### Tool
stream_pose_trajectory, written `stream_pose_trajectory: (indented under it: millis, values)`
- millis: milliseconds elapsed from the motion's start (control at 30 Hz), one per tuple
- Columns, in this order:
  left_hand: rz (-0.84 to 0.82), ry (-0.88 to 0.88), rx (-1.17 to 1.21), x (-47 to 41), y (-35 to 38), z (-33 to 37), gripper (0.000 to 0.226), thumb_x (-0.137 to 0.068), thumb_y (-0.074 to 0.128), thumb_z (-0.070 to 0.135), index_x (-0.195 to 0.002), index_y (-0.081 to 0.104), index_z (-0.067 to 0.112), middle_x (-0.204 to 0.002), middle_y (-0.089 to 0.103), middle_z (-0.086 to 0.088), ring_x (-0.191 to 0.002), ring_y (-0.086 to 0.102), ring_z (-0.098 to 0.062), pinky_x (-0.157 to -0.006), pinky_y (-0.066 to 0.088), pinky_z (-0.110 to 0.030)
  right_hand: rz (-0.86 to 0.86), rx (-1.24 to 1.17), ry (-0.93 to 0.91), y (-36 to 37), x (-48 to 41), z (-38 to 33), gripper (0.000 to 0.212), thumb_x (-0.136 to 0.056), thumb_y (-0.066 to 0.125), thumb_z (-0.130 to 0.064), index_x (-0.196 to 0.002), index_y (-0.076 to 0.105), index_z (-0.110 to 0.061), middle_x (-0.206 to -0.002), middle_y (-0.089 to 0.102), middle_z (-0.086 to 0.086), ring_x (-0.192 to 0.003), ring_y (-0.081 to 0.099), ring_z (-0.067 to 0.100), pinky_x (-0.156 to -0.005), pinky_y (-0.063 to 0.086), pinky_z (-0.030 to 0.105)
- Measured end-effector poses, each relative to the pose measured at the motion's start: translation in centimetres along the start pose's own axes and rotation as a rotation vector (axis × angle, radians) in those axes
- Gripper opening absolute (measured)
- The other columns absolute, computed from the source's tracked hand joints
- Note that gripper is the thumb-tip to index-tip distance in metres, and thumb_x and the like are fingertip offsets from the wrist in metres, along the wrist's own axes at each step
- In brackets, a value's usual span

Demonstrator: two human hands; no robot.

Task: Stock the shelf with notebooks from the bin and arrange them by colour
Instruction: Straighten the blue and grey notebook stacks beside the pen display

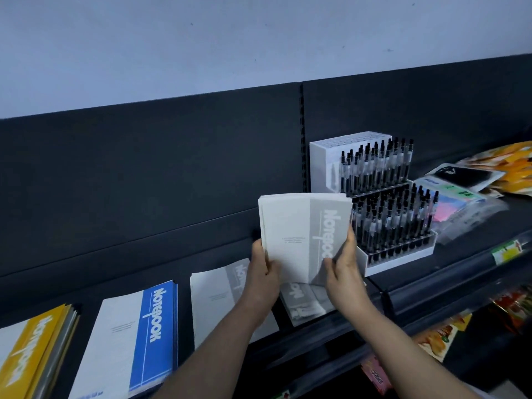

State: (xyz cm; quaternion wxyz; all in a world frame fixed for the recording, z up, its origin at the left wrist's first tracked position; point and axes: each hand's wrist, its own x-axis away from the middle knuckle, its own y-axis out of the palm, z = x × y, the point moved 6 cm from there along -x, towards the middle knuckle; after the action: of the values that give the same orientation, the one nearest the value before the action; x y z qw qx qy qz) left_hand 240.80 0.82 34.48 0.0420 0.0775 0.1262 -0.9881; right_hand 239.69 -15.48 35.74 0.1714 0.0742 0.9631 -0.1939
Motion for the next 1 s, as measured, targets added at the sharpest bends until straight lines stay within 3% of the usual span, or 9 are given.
stream_pose_trajectory:
  millis: [67,133,300,400,533,633,767,867,1000]
  values:
    - [-0.003,-0.033,0.020,0.0,0.5,-0.7,0.044,-0.100,0.041,0.005,-0.136,0.031,0.028,-0.124,0.053,0.006,-0.111,0.051,-0.009,-0.088,0.044,-0.023,0.008,-0.018,-0.006,0.5,0.2,0.3,0.089,-0.094,0.042,0.000,-0.142,-0.016,-0.047,-0.155,0.020,0.003,-0.140,0.029,0.021,-0.112,0.032,0.048]
    - [-0.003,-0.056,0.037,-0.2,0.7,-0.7,0.049,-0.100,0.040,0.005,-0.140,0.028,0.031,-0.126,0.051,0.009,-0.110,0.050,-0.005,-0.081,0.042,-0.016,0.019,-0.040,-0.012,0.6,0.0,0.1,0.086,-0.095,0.041,-0.003,-0.142,-0.015,-0.049,-0.157,0.015,0.001,-0.142,0.024,0.020,-0.113,0.031,0.050]
    - [0.006,-0.043,0.030,-0.4,0.7,-0.4,0.047,-0.101,0.038,0.005,-0.140,0.032,0.029,-0.126,0.053,0.008,-0.108,0.051,-0.003,-0.080,0.040,-0.014,0.024,-0.056,0.025,0.8,-0.4,0.7,0.086,-0.098,0.039,-0.004,-0.134,-0.018,-0.055,-0.159,0.011,-0.002,-0.142,0.022,0.016,-0.116,0.026,0.044]
    - [0.064,-0.024,0.061,-0.4,0.4,-0.2,0.043,-0.101,0.037,0.003,-0.135,0.040,0.029,-0.117,0.057,0.013,-0.103,0.052,0.004,-0.078,0.039,-0.011,0.040,-0.092,0.028,0.6,-0.5,0.7,0.081,-0.099,0.038,-0.004,-0.140,-0.013,-0.050,-0.159,0.009,-0.004,-0.142,0.015,0.007,-0.116,0.019,0.033]
    - [0.042,-0.035,0.045,-0.3,0.4,-0.7,0.044,-0.100,0.040,0.003,-0.137,0.044,0.026,-0.120,0.061,0.012,-0.107,0.055,0.001,-0.086,0.042,-0.014,0.036,-0.077,0.042,0.3,-0.4,0.9,0.078,-0.099,0.037,-0.003,-0.145,-0.011,-0.043,-0.158,0.011,-0.001,-0.130,0.014,-0.004,-0.108,0.015,0.022]
    - [0.045,-0.032,0.042,-0.4,0.1,-0.5,0.044,-0.099,0.044,0.000,-0.136,0.048,0.023,-0.117,0.063,0.012,-0.107,0.057,0.000,-0.089,0.044,-0.016,0.033,-0.057,0.042,0.0,-0.4,0.9,0.078,-0.098,0.039,0.001,-0.149,-0.008,-0.036,-0.156,0.018,-0.003,-0.124,0.021,-0.005,-0.103,0.020,0.017]
    - [0.059,-0.045,0.040,-0.7,-0.5,-0.1,0.045,-0.096,0.051,-0.001,-0.132,0.054,0.024,-0.118,0.066,0.009,-0.112,0.059,-0.009,-0.103,0.047,-0.034,0.029,-0.034,0.003,-0.5,-1.0,0.3,0.079,-0.096,0.042,0.002,-0.151,-0.005,-0.032,-0.154,0.015,-0.015,-0.128,0.022,-0.004,-0.099,0.026,0.013]
    - [0.049,-0.034,0.035,-0.5,-1.7,0.3,0.049,-0.094,0.053,-0.003,-0.134,0.054,0.026,-0.119,0.067,0.009,-0.114,0.060,-0.009,-0.105,0.046,-0.039,-0.002,-0.009,-0.038,-0.4,-1.3,-0.7,0.079,-0.096,0.044,0.002,-0.151,-0.003,-0.031,-0.144,0.022,-0.018,-0.132,0.020,-0.002,-0.108,0.019,0.017]
    - [0.042,-0.036,0.023,0.9,-4.0,0.8,0.070,-0.094,0.052,-0.004,-0.143,0.036,0.044,-0.122,0.066,0.010,-0.116,0.059,-0.009,-0.102,0.048,-0.039,-0.066,0.080,-0.065,0.7,-1.0,-2.2,0.076,-0.098,0.044,-0.005,-0.149,-0.005,-0.033,-0.146,0.033,-0.002,-0.130,0.035,0.013,-0.100,0.034,0.026]
